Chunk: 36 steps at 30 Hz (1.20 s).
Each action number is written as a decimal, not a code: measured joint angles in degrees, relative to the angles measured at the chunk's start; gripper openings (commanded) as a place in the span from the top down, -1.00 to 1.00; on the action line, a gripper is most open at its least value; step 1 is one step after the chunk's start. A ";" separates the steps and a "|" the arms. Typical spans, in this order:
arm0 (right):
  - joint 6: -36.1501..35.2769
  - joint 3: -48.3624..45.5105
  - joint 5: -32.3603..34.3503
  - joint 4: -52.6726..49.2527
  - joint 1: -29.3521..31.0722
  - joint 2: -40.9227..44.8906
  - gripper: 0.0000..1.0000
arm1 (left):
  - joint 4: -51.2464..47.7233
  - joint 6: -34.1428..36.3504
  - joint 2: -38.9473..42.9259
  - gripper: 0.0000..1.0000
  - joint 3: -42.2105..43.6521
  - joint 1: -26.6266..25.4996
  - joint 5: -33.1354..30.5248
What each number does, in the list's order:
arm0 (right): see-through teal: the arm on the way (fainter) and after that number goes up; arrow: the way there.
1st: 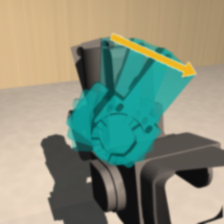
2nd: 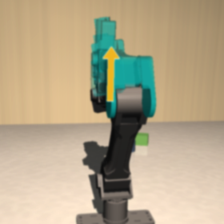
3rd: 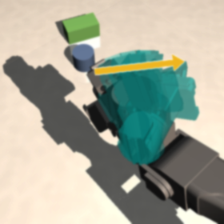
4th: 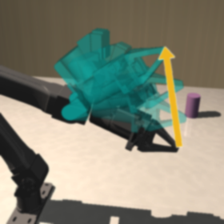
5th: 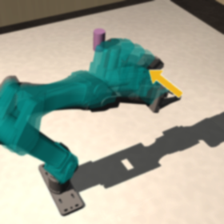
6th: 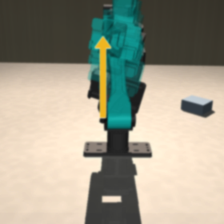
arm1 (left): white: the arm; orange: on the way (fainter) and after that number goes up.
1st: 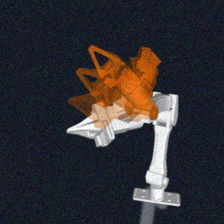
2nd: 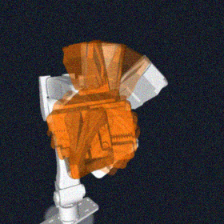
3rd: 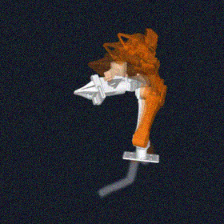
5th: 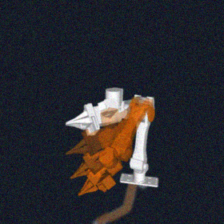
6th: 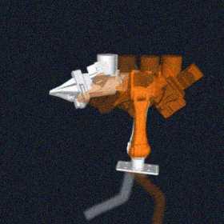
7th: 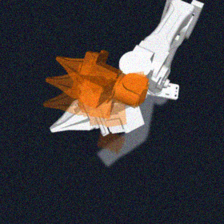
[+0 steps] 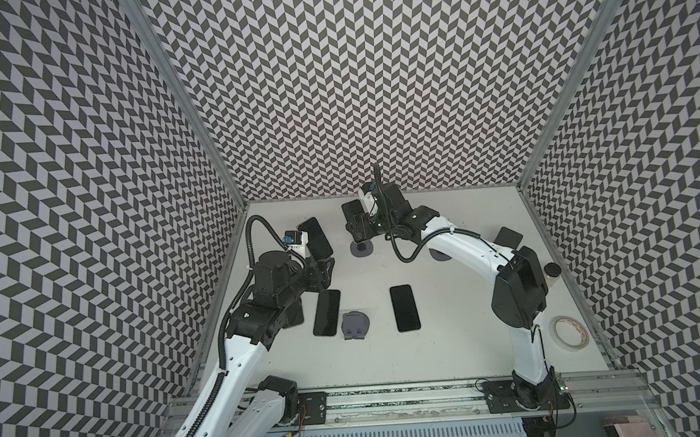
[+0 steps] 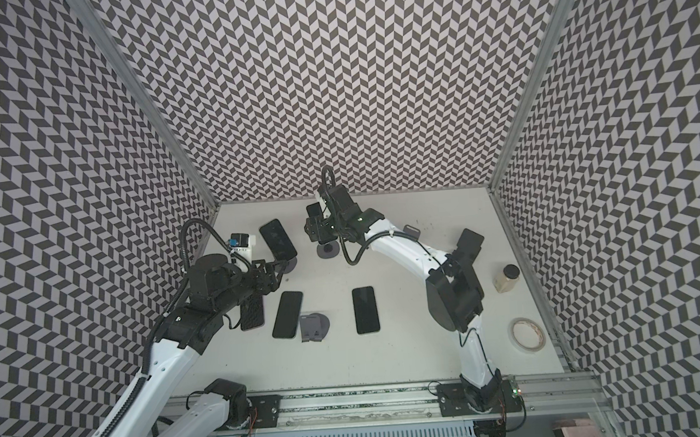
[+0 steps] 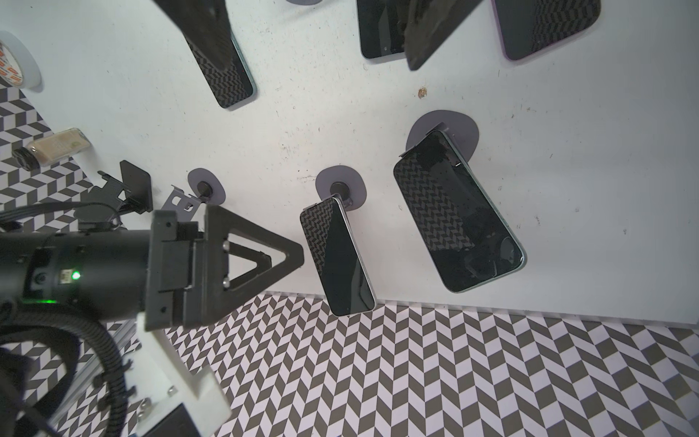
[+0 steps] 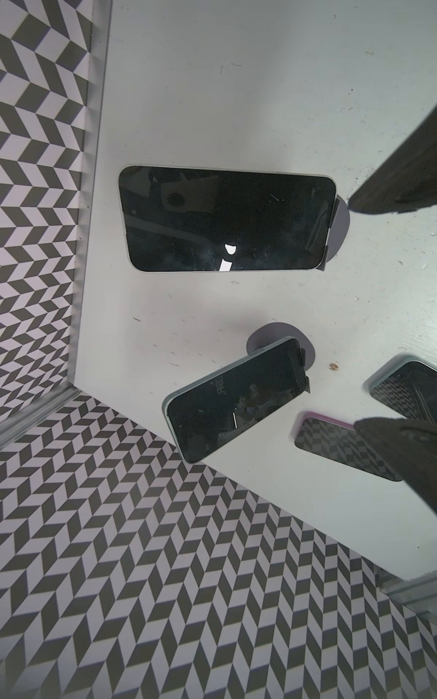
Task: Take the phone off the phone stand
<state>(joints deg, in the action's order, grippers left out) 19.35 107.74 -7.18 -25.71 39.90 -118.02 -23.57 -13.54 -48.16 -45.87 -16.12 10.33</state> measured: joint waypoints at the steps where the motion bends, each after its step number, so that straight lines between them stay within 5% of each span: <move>1: 0.02 0.68 0.15 -0.02 -0.13 -0.66 -0.65 | 0.17 0.00 0.04 -0.47 0.13 -0.02 0.20; 13: 0.31 6.29 1.40 0.00 -1.84 -6.23 -0.65 | 2.25 -1.53 3.61 -0.48 3.91 -0.35 4.04; 21: 0.52 7.91 1.40 -0.02 -1.88 -8.59 -0.67 | 3.48 -2.21 6.40 -0.67 6.16 -0.35 5.42; 36: -0.72 12.87 1.64 0.22 -2.21 -14.38 -0.85 | 4.59 -2.54 6.86 -0.65 7.10 -0.35 6.14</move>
<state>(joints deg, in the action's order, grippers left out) 18.63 120.62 -5.54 -25.50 37.69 -132.40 -18.98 -16.08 -41.30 -38.76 -16.47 16.47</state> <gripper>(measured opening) 0.921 0.823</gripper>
